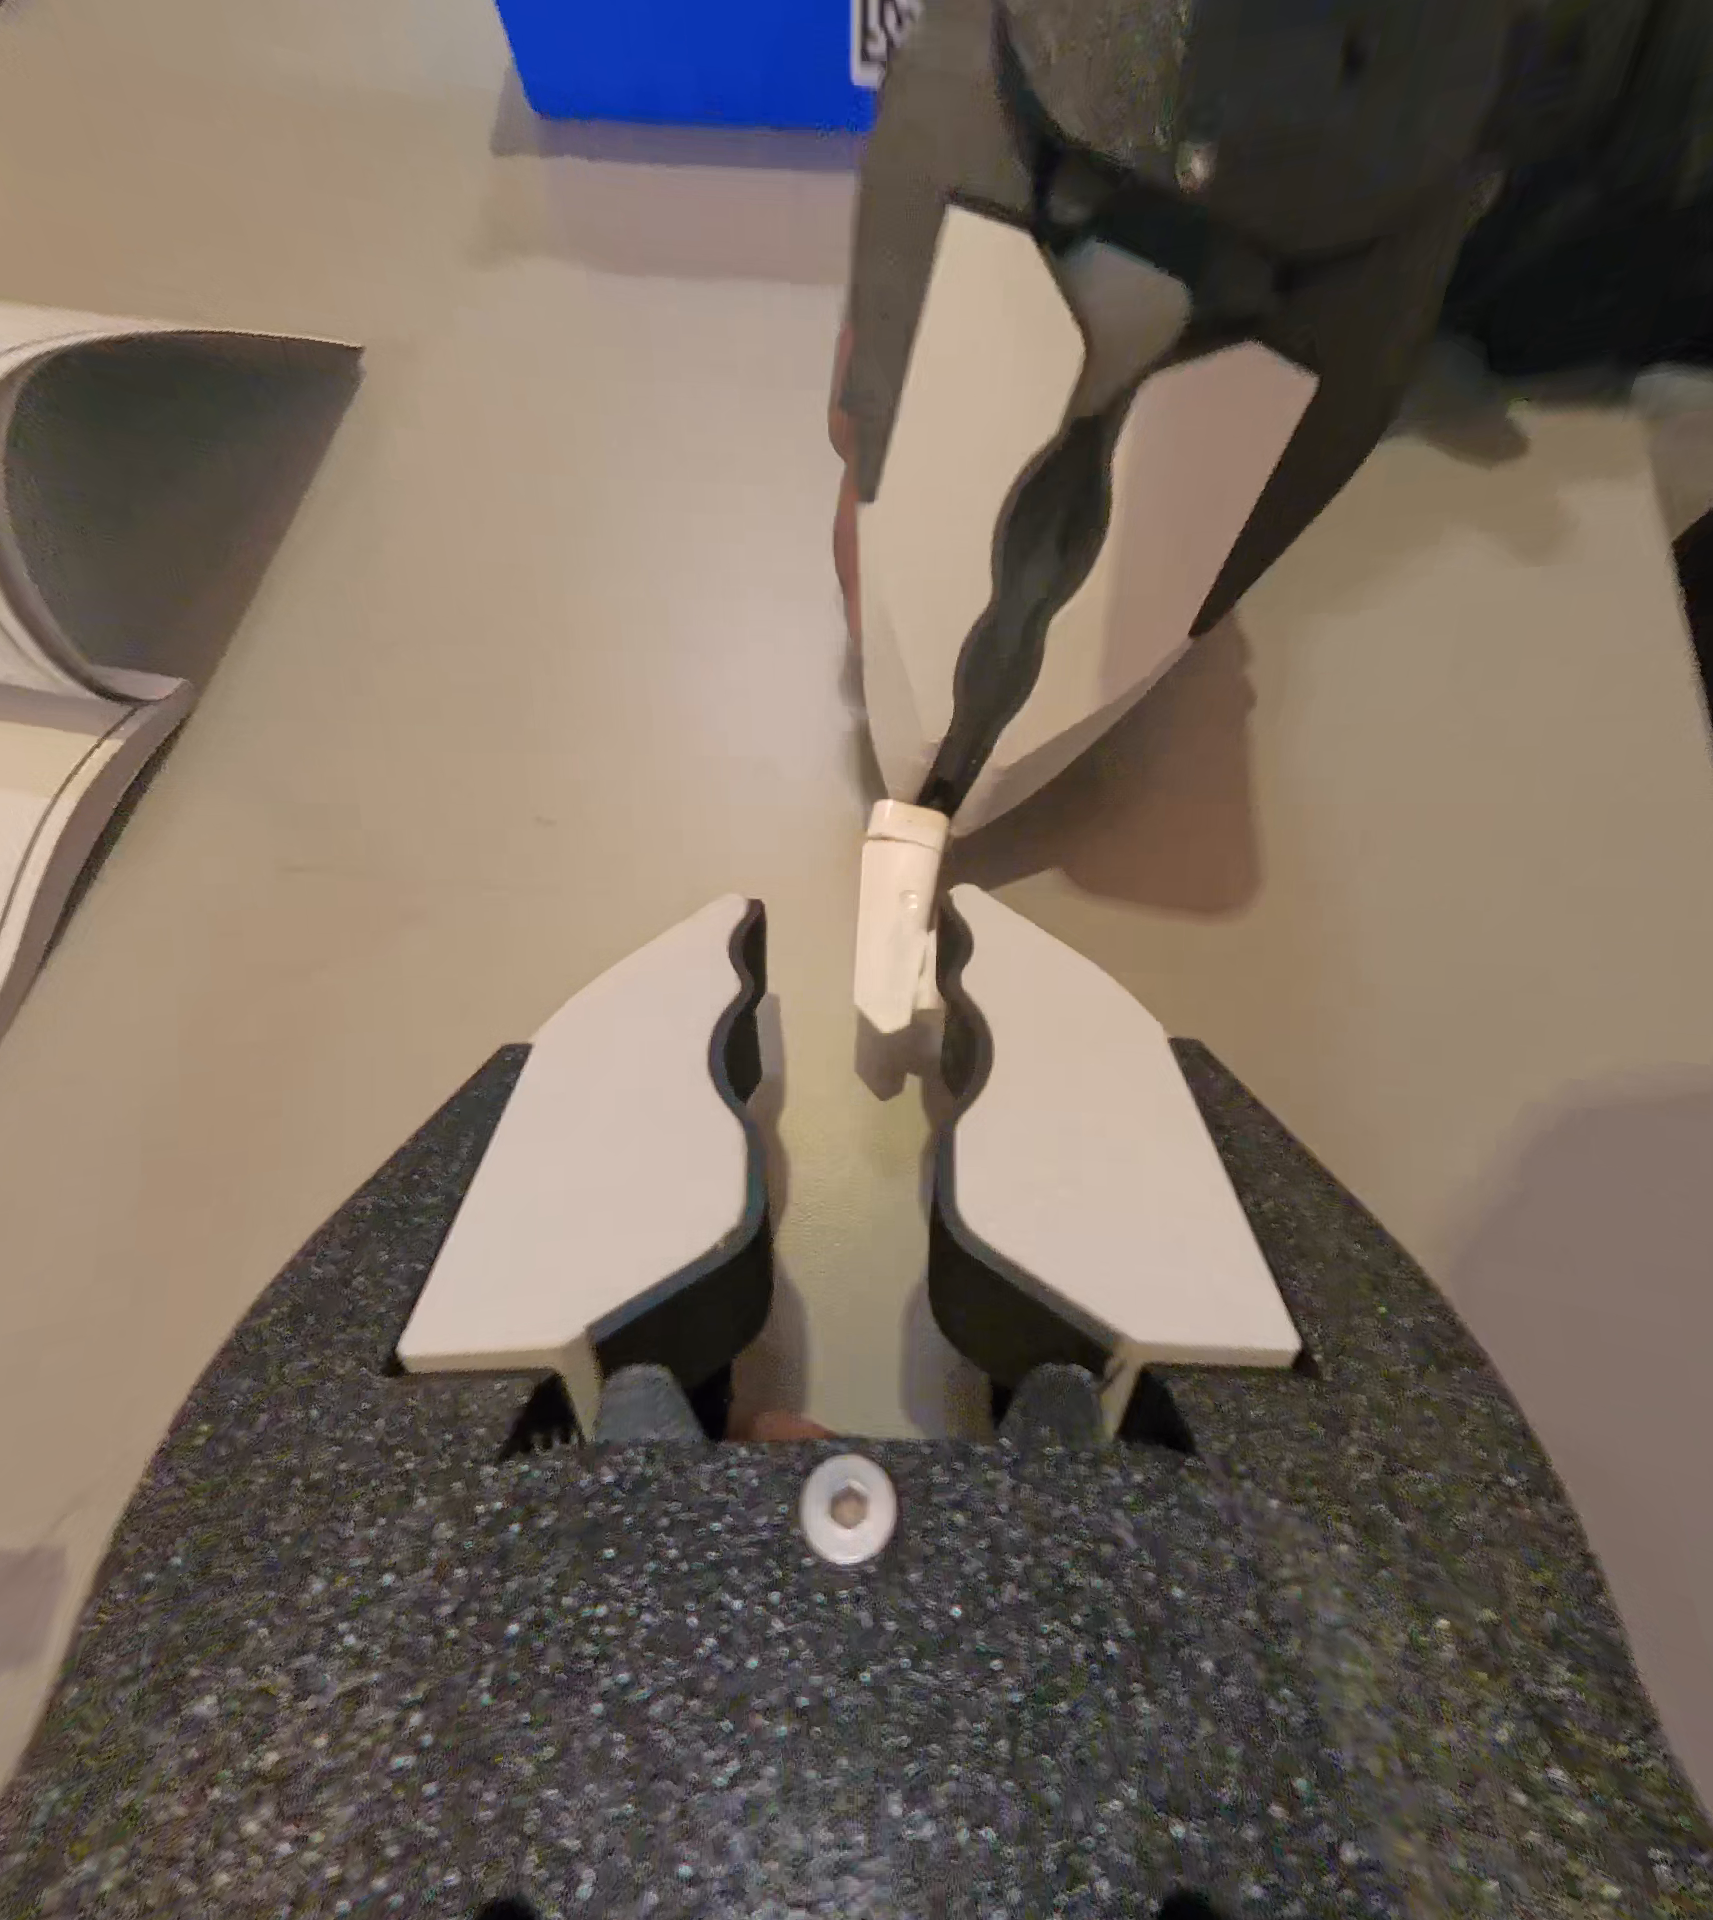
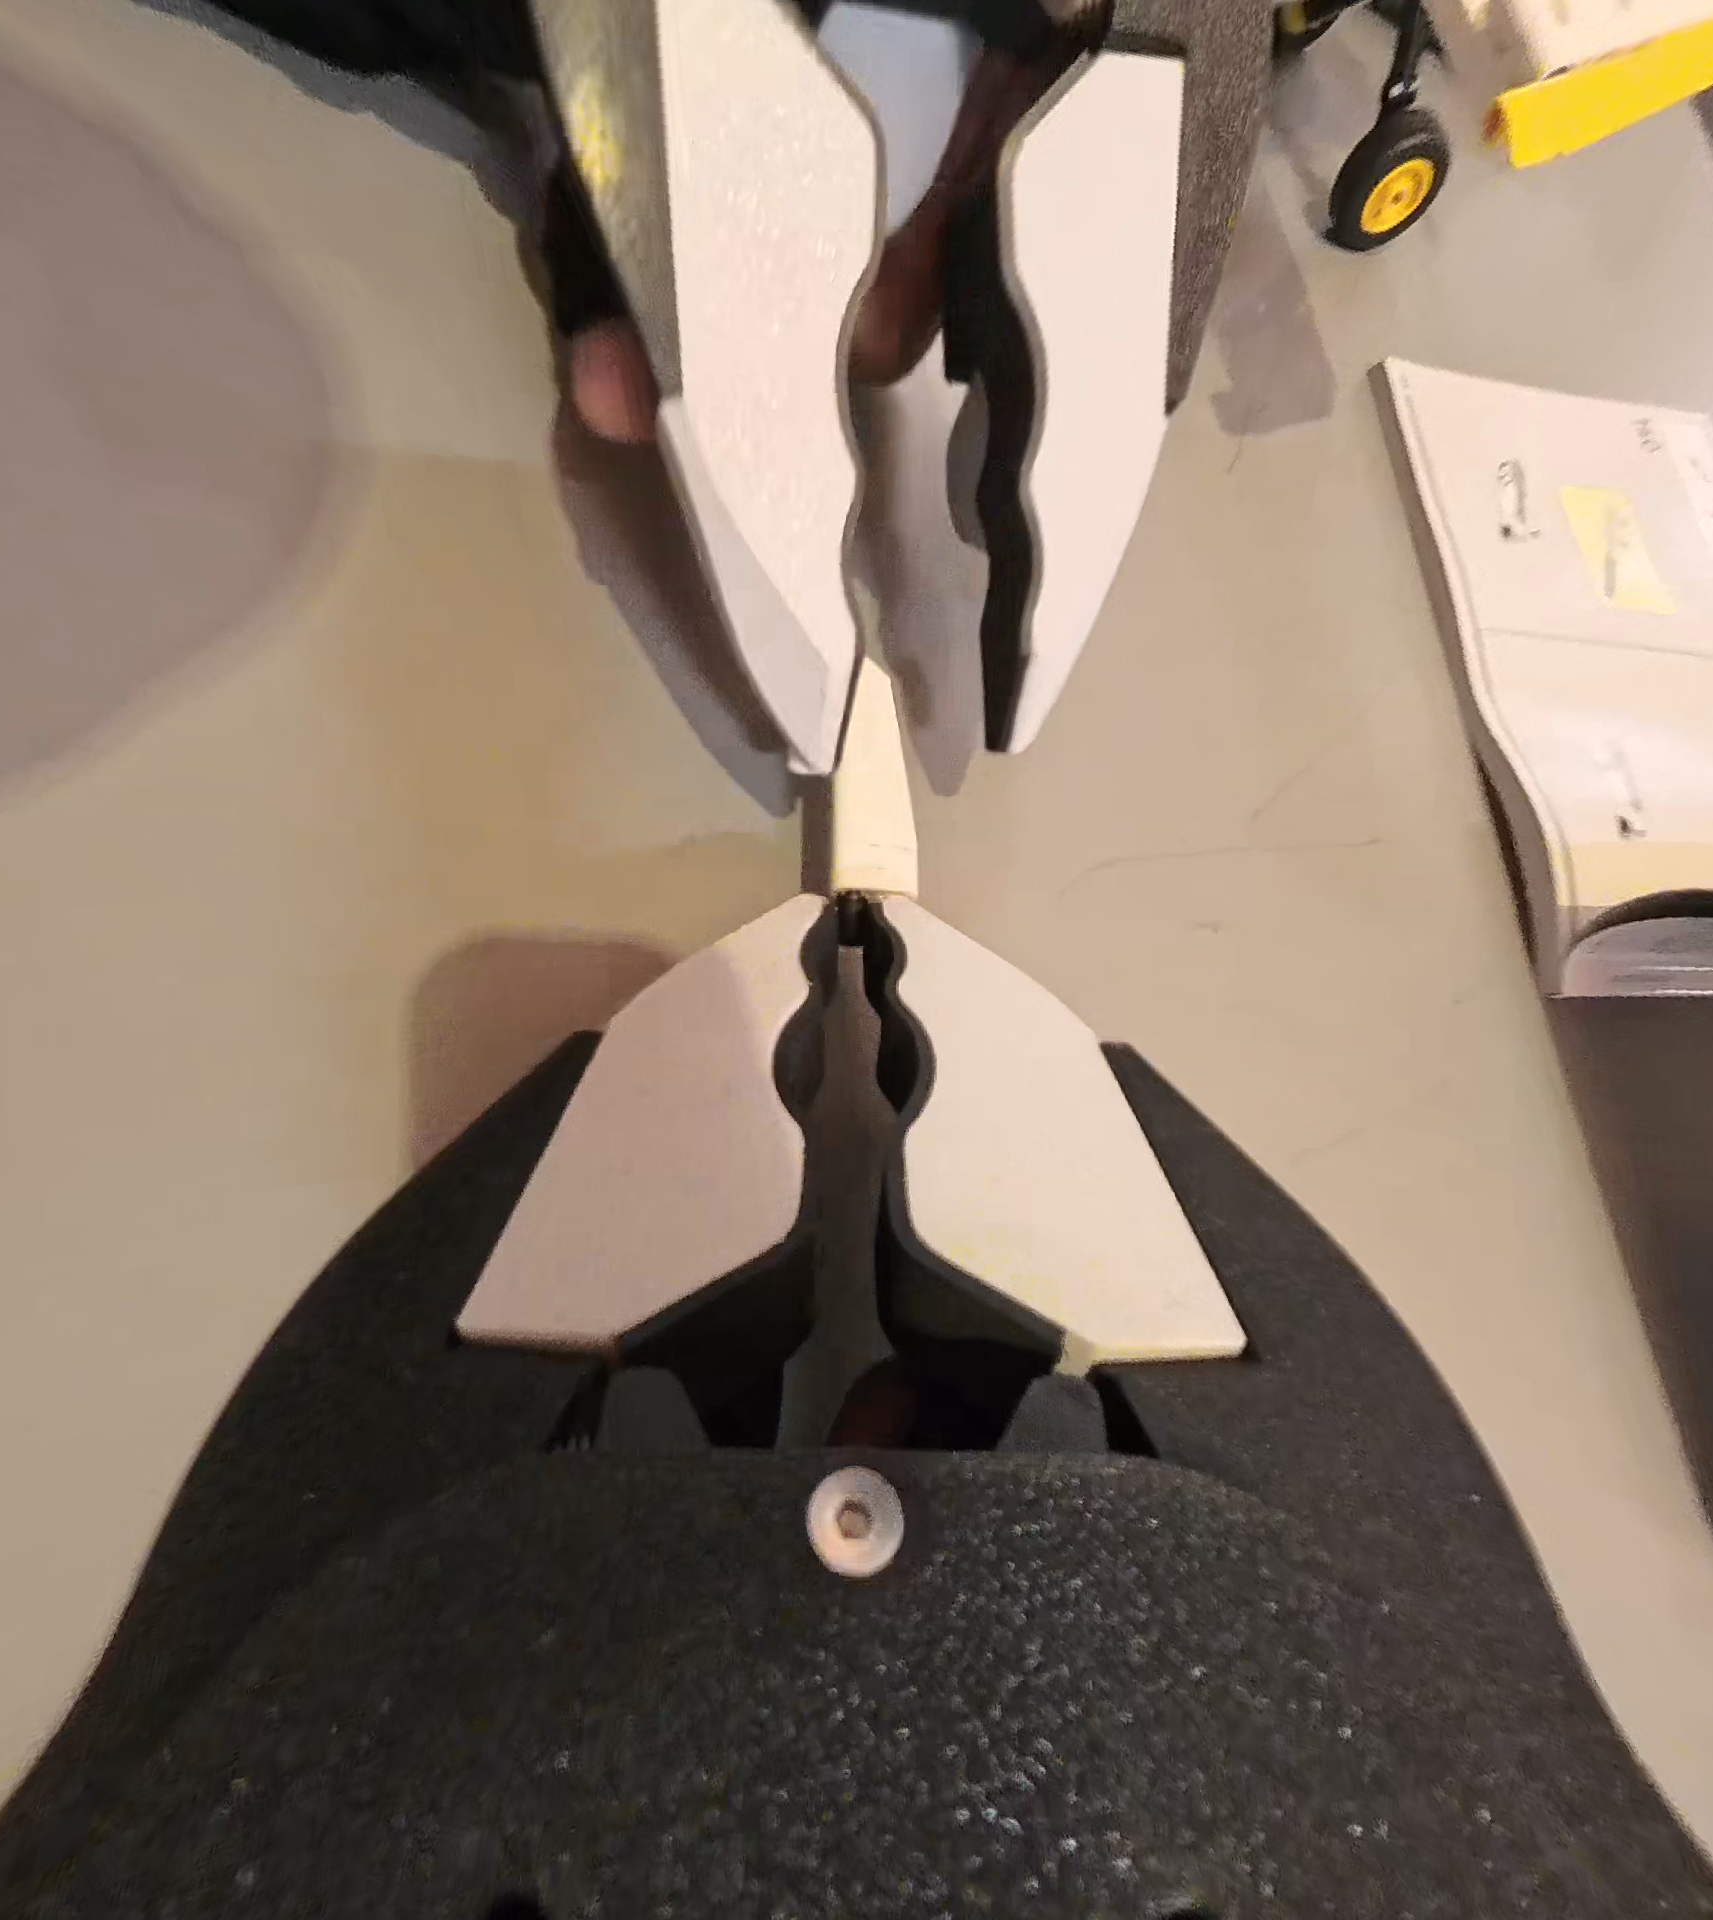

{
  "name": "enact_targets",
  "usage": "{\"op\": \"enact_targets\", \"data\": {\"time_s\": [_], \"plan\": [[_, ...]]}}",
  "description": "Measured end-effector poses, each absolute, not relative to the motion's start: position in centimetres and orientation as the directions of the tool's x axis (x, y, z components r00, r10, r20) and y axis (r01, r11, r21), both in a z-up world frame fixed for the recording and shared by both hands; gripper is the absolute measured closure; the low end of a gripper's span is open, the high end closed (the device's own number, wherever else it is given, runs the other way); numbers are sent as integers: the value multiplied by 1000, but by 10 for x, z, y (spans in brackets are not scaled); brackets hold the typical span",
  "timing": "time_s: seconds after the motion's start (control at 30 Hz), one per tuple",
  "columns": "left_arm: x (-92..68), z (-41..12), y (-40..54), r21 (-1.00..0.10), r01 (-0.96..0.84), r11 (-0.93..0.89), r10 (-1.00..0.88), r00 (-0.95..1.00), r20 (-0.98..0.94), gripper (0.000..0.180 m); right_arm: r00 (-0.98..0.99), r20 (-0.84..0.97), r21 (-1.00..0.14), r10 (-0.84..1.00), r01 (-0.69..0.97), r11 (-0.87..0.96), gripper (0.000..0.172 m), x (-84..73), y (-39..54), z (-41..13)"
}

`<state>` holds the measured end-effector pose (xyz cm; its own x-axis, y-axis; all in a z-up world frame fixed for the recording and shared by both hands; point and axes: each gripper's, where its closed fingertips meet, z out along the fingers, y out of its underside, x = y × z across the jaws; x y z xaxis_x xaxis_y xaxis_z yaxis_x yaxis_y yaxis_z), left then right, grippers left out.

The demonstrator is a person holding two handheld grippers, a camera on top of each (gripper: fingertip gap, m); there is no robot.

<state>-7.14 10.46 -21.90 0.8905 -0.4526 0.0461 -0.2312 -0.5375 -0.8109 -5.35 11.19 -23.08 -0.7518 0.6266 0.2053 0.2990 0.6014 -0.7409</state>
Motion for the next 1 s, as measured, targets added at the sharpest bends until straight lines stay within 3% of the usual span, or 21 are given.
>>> {"op": "enact_targets", "data": {"time_s": [0.2,0.37,0.5,0.93,1.0], "plan": [[-70,-212,102,-784,40,-620,-399,844,359,149,-706,329,-751,627,206,627,168,-60,121,-219],[-61,-207,105,-759,158,-632,-394,777,490,156,-678,392,-765,621,134,629,167,-62,119,-207],[-55,-201,106,-766,198,-612,-411,748,521,170,-681,419,-759,600,100,644,167,-60,114,-205],[-52,-207,104,-762,169,-625,-399,770,498,173,-645,420,-792,638,83,605,167,-64,113,-196],[-51,-211,105,-766,146,-627,-394,788,473,173,-639,463,-756,614,78,650,166,-64,114,-197]]}}
